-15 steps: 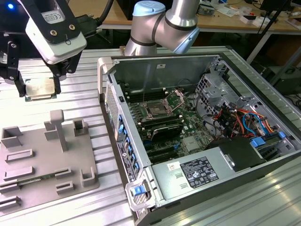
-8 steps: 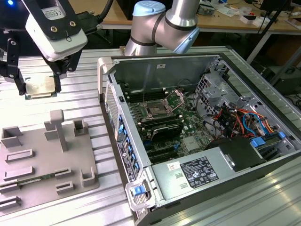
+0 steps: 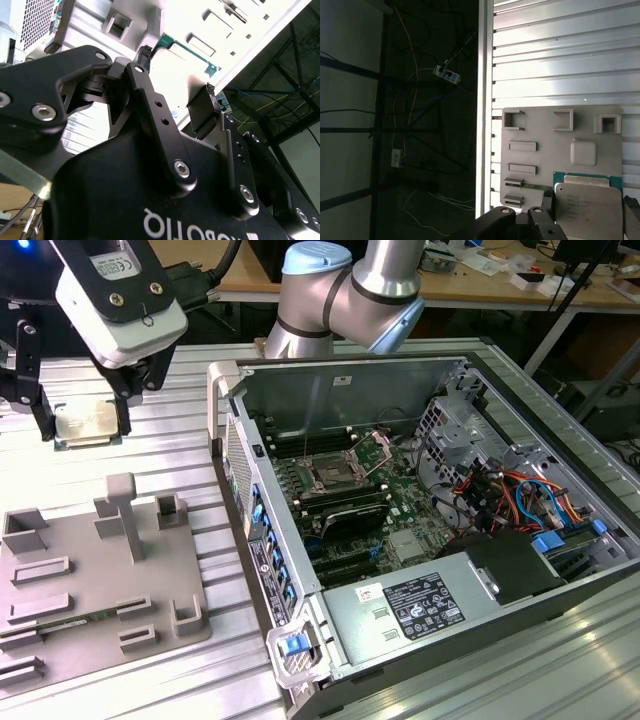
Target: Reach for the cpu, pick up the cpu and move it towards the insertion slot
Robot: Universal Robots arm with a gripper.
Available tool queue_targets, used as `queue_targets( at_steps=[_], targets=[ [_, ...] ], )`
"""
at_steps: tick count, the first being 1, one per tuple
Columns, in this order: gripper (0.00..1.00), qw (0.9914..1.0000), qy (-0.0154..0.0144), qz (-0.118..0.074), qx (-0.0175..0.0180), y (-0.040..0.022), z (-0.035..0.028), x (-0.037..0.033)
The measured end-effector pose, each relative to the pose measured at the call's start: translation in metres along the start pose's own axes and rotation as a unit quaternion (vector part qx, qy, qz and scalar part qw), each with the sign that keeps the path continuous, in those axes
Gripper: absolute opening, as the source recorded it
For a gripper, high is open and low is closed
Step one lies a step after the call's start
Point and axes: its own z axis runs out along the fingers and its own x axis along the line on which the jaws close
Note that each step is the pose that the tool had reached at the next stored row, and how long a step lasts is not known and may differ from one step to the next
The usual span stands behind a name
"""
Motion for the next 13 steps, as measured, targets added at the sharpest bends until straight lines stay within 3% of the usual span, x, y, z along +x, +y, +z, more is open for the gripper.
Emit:
queue_targets(
  at_steps=[6, 13],
  targets=[
    [0.55, 1.00000, -0.0001, 0.000, -0.0001, -0.0002, -0.0001, -0.0059],
    [0.55, 1.00000, -0.0001, 0.000, -0.0001, -0.0006, -0.0005, -0.0194]
  ],
)
